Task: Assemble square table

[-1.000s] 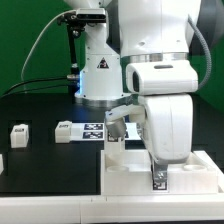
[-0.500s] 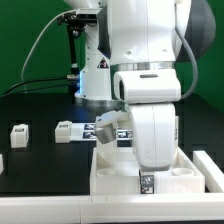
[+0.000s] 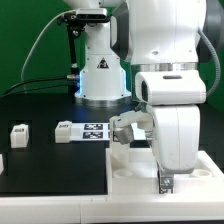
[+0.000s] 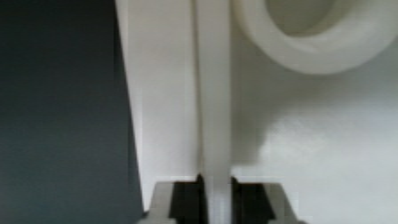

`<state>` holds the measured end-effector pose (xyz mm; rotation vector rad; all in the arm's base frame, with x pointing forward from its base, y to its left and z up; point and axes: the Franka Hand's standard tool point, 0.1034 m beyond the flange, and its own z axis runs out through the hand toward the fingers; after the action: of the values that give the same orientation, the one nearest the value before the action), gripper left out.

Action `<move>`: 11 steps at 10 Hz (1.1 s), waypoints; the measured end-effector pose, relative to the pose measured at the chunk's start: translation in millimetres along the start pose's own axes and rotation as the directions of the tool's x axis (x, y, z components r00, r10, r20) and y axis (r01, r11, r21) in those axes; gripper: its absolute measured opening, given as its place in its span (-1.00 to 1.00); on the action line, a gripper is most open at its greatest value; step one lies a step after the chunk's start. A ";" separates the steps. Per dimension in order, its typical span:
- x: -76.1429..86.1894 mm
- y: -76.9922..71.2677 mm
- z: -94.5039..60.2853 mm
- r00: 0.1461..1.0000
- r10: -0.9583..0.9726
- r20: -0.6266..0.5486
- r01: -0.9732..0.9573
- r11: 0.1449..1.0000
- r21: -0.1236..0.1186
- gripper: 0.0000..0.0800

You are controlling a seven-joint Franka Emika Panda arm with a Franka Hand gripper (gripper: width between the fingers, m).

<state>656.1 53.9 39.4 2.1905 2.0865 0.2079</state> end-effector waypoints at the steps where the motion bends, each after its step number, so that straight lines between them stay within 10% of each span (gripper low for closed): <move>1: -1.8 -0.5 0.4 1.000 0.000 0.002 0.000 1.000 0.001 -0.86; 4: -3.7 -0.7 0.7 1.000 0.004 0.004 -0.004 1.000 0.002 -0.70; 6: -4.4 5.3 -12.6 0.999 0.032 0.008 -0.032 0.999 0.004 0.19; 8: -4.5 12.8 -28.7 0.995 0.098 0.008 -0.098 0.995 -0.009 0.49; 11: -5.8 11.0 -26.0 0.995 0.103 0.009 -0.103 0.995 -0.004 0.62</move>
Offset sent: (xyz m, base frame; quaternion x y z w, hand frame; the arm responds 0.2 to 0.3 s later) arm 0.0000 0.0000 0.0000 0.0000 0.0000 0.0000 1.0000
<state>662.2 47.1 66.7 2.2948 1.9682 0.2106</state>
